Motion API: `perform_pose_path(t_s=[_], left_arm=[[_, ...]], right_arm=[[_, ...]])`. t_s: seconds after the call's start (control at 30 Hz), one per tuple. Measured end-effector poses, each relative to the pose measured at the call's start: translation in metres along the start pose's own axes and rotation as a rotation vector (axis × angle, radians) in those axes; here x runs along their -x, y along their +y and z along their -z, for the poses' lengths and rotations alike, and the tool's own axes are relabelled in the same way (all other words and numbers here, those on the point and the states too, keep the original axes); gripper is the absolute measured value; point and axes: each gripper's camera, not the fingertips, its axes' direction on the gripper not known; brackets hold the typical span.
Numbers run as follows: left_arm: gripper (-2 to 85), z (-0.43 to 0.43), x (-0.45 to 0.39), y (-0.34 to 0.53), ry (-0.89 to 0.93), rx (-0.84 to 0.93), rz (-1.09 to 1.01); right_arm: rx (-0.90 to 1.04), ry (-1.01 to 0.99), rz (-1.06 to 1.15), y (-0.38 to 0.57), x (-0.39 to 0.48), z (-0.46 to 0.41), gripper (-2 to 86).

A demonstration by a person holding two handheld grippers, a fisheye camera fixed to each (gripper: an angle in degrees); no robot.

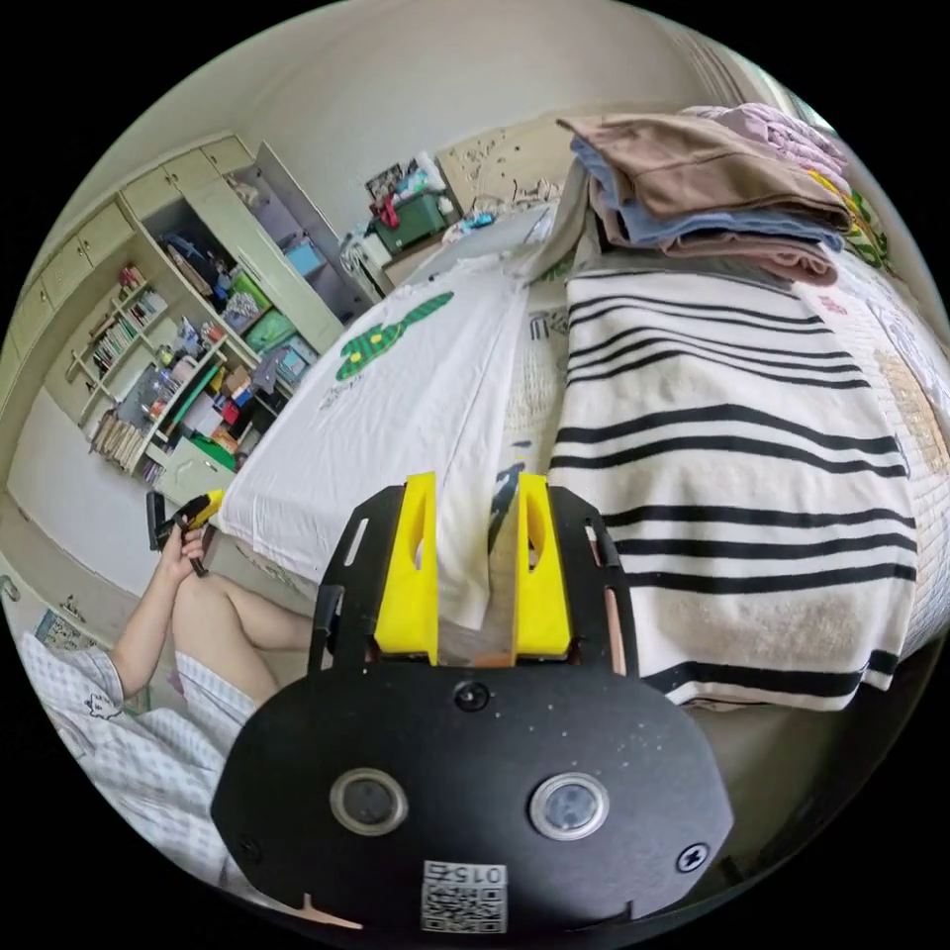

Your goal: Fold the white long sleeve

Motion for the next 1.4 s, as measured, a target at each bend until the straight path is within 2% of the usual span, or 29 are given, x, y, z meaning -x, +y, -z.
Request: perform_pose_path(t_s=[0.07,0.17,0.2,0.3,0.5,0.57,0.67,0.8,0.93,1.03,1.1,1.17,1.23,1.33,1.4], left_arm=[[2.7,-0.006,0.002,-0.006,-0.063,0.003,-0.004],[0.0,-0.013,0.009,-0.015,-0.014,0.003,-0.017],[-0.3,-0.013,0.011,-0.016,-0.018,-0.013,-0.017],[-0.6,-0.01,0.016,-0.018,-0.033,-0.061,-0.02],[-0.3,-0.036,0.019,-0.03,-0.12,0.024,-0.065],[0.2,-0.036,0.03,-0.034,-0.066,0.012,-0.031],[2.4,-0.023,0.061,-0.043,0.064,-0.101,0.071],[8.8,-0.011,0.092,-0.085,-0.016,-0.253,0.232],[10.2,-0.042,0.113,-0.159,0.015,-0.272,0.31],[10.8,-0.09,0.119,-0.23,-0.103,-0.225,0.286],[12.8,-0.141,0.119,-0.288,-0.243,-0.103,0.21],[14.2,-0.179,0.127,-0.325,-0.323,0.006,0.206],[14.3,-0.209,0.142,-0.354,-0.319,0.061,0.239],[12.0,-0.244,0.164,-0.383,-0.226,0.053,0.302],[7.6,-0.26,0.165,-0.401,-0.299,0.088,0.266]], right_arm=[[0.004,0.03,0.021,-0.001,0.001,-0.002,8.8],[0.021,-0.034,0.027,-0.003,-0.005,-0.003,0.8],[0.009,-0.057,0.046,-0.003,-0.005,-0.001,0.0],[-0.047,0.041,0.026,-0.001,-0.005,0.008,-0.7],[-0.026,0.115,0.035,0.0,-0.008,0.006,-0.9],[-0.003,0.111,0.034,-0.003,-0.01,0.002,-0.9],[-0.039,0.04,0.01,-0.005,-0.019,0.008,-0.5],[-0.153,-0.008,-0.027,-0.006,-0.032,0.024,2.8],[-0.251,-0.048,-0.071,-0.015,-0.042,0.031,8.7],[-0.296,-0.16,-0.11,-0.031,-0.046,0.024,10.0],[-0.306,-0.219,-0.153,-0.045,-0.047,0.01,10.3],[-0.296,-0.198,-0.206,-0.056,-0.051,-0.003,10.5],[-0.256,-0.136,-0.247,-0.066,-0.057,-0.016,10.8],[-0.085,-0.051,-0.215,-0.086,-0.058,-0.042,11.2],[0.0,-0.024,-0.147,-0.094,-0.05,-0.058,11.1]])
